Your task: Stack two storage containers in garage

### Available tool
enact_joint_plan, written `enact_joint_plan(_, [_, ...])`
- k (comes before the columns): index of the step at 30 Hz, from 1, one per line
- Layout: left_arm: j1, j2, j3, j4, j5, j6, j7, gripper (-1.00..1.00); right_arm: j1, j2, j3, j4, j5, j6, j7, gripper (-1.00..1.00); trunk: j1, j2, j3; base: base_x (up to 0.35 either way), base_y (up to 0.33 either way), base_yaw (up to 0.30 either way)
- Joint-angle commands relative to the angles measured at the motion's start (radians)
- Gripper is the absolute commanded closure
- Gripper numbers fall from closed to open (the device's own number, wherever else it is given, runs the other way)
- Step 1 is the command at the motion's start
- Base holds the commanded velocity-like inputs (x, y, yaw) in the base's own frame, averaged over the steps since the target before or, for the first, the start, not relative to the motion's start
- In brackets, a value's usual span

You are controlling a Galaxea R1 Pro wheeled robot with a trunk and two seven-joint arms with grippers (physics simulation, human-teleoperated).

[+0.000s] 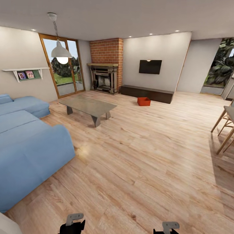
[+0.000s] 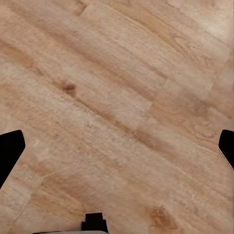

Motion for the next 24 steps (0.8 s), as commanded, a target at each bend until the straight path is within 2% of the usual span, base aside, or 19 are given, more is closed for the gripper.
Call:
enact_joint_plan(1, [-0.002, 0.000, -0.008, 0.005, 0.011, -0.007, -0.006, -1.00, -0.001, 0.000, 0.006, 0.001, 0.001, -0.002, -0.007, -1.00, 0.001, -0.002, -0.002, 0.329, -0.131, 0.000])
enact_joint_plan(24, [-0.002, 0.000, -0.008, 0.004, 0.011, -0.007, -0.006, -1.00, -0.001, 0.000, 0.005, 0.001, 0.001, -0.002, -0.007, -1.00, 0.001, -0.002, -0.002, 0.329, -0.111, 0.000])
